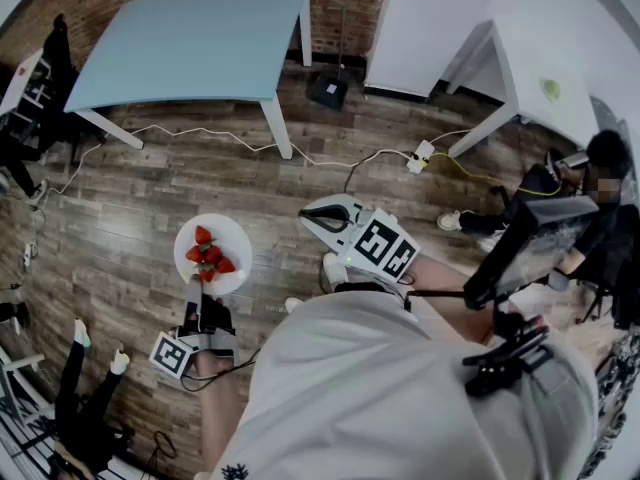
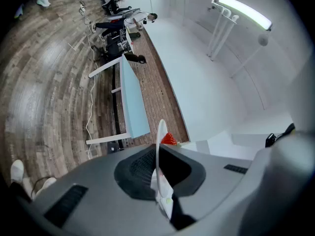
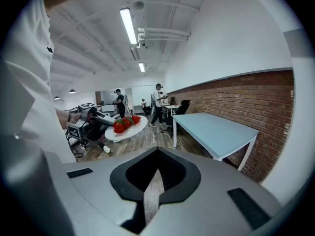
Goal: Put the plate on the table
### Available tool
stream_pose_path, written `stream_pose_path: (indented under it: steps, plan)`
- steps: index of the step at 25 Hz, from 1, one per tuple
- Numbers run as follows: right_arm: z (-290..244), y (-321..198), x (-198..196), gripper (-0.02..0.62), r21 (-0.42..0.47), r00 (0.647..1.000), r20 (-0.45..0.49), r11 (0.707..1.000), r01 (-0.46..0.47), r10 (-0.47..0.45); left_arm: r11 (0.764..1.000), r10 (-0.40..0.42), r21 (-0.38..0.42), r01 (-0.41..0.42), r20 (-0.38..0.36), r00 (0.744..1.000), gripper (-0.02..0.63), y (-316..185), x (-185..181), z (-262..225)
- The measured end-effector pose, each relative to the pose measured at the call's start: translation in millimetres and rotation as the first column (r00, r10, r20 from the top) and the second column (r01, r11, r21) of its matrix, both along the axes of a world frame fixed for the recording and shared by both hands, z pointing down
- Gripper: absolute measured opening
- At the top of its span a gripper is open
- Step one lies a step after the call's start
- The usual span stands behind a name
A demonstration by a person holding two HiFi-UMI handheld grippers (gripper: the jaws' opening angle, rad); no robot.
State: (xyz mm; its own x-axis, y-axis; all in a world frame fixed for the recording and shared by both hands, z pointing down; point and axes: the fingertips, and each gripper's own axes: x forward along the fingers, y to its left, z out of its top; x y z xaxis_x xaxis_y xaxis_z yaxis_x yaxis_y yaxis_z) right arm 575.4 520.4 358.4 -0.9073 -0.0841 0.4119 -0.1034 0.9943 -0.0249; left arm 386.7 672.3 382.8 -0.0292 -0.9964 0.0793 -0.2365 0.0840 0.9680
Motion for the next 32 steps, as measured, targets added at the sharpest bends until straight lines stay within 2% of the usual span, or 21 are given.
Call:
stream_pose_path:
  steps: [7, 12, 16, 17, 22, 26, 32]
  plan:
    - [-8, 63, -35, 0.008, -0.006, 0.999, 0.029, 1.000, 0.017, -0.016, 1.000, -0.008, 0.003, 0.008, 0.023, 1.000, 0.011, 67, -23, -4]
    - [0, 107, -50, 0.009, 0.003, 0.999, 0.036, 1.000, 0.030, -0.030, 0.999, 0.014, 0.039, -0.015, 0.038, 0.999, 0.011, 99, -36, 0]
    - [12, 134, -65, 0.010, -0.067, 0.997, 0.042, 0.996, 0.063, -0.060, 0.999, -0.014, 0.039, 0.014, 0.006, 1.000, 0.011, 118, -47, 15]
    - [14, 137, -69, 0.031, -0.077, 0.997, 0.037, 0.995, 0.069, -0.066, 0.999, -0.025, 0.039, 0.025, 0.003, 1.000, 0.011, 124, -50, 18]
    - [21, 121, -108, 0.048, -0.088, 0.995, 0.008, 0.991, 0.100, -0.100, 0.997, -0.064, 0.045, 0.064, -0.010, 0.998, 0.011, 115, -84, 20]
    - [33, 87, -148, 0.048, -0.176, 0.993, 0.023, 0.977, 0.119, -0.117, 0.995, -0.095, 0.027, 0.096, -0.026, 0.995, 0.011, 85, -115, 23]
    - [27, 26, -248, 0.053, -0.197, 0.979, 0.072, 0.960, 0.199, -0.188, 0.989, -0.147, -0.008, 0.147, 0.017, 0.989, 0.011, 32, -192, 13]
